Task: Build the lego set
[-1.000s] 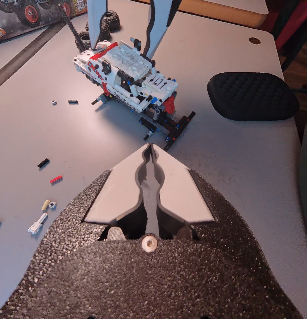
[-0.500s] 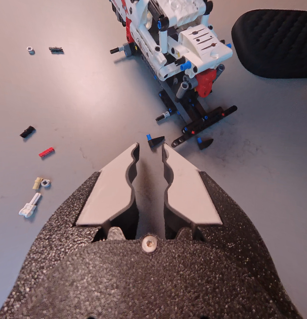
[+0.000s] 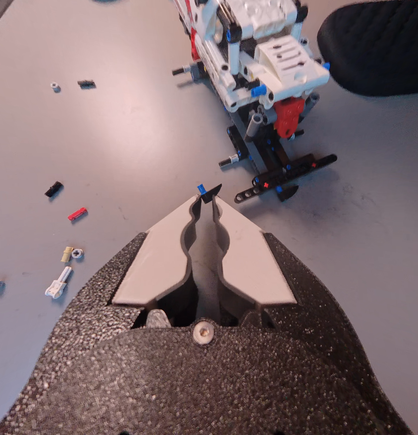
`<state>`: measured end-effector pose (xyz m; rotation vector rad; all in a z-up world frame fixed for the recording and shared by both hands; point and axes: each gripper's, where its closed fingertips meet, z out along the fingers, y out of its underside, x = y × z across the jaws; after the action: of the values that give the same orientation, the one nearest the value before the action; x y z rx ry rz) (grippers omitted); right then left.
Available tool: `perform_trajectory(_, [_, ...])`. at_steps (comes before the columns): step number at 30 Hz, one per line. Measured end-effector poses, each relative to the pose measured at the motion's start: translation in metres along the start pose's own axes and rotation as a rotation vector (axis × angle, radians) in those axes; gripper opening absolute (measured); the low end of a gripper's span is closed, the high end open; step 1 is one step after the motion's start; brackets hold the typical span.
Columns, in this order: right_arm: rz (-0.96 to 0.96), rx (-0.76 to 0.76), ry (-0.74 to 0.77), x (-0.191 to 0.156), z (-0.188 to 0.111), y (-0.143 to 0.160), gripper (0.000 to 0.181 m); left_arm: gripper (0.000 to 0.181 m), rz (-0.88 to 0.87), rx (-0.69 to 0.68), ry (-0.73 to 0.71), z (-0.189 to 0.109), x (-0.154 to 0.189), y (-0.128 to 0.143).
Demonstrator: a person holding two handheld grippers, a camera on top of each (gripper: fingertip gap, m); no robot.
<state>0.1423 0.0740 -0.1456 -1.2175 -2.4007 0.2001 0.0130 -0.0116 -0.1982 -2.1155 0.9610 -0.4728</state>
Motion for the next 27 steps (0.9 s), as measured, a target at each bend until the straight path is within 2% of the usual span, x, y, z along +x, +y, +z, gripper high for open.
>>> perform_trajectory(3, [0.079, 0.066, -0.048, -0.014, -0.005, -0.01, 0.053, 0.008, -0.021, 0.141, -0.007, -0.021, -0.002, -0.025])
perform_trajectory(6, [0.187, 0.23, -0.083, -0.02, -0.022, -0.033, 0.057, 0.008, 0.024, 0.264, -0.039, -0.04, 0.004, -0.053])
perform_trajectory(7, [0.229, 0.306, -0.085, -0.018, -0.031, -0.044, 0.056, 0.008, 0.042, 0.295, -0.046, -0.044, 0.008, -0.06])
perform_trajectory(9, [0.35, 0.493, -0.094, -0.013, -0.049, -0.077, 0.042, 0.008, 0.089, 0.348, -0.07, -0.048, 0.016, -0.075])
perform_trajectory(11, [0.486, 0.635, -0.109, -0.009, -0.055, -0.106, 0.037, 0.008, 0.137, 0.386, -0.089, -0.05, 0.026, -0.087])
perform_trajectory(16, [0.618, 0.682, -0.214, -0.015, -0.035, -0.139, 0.025, 0.008, 0.233, 0.451, -0.15, -0.055, 0.044, -0.108])
perform_trajectory(17, [0.608, 0.673, -0.242, -0.019, -0.032, -0.142, 0.022, 0.008, 0.25, 0.453, -0.159, -0.056, 0.047, -0.109])
perform_trajectory(19, [0.579, 0.673, -0.269, -0.023, -0.03, -0.147, 0.006, 0.008, 0.269, 0.457, -0.164, -0.057, 0.05, -0.111])
perform_trajectory(22, [0.469, 0.688, -0.256, -0.028, -0.033, -0.148, 0.005, 0.008, 0.262, 0.491, -0.12, -0.061, 0.057, -0.113])
perform_trajectory(24, [0.342, 0.722, -0.212, -0.033, -0.039, -0.15, 0.005, 0.008, 0.205, 0.558, -0.009, -0.066, 0.067, -0.118])
perform_trajectory(27, [0.108, 0.804, -0.046, -0.036, -0.052, -0.155, 0.004, 0.012, 0.005, 0.671, 0.238, -0.079, 0.077, -0.125])
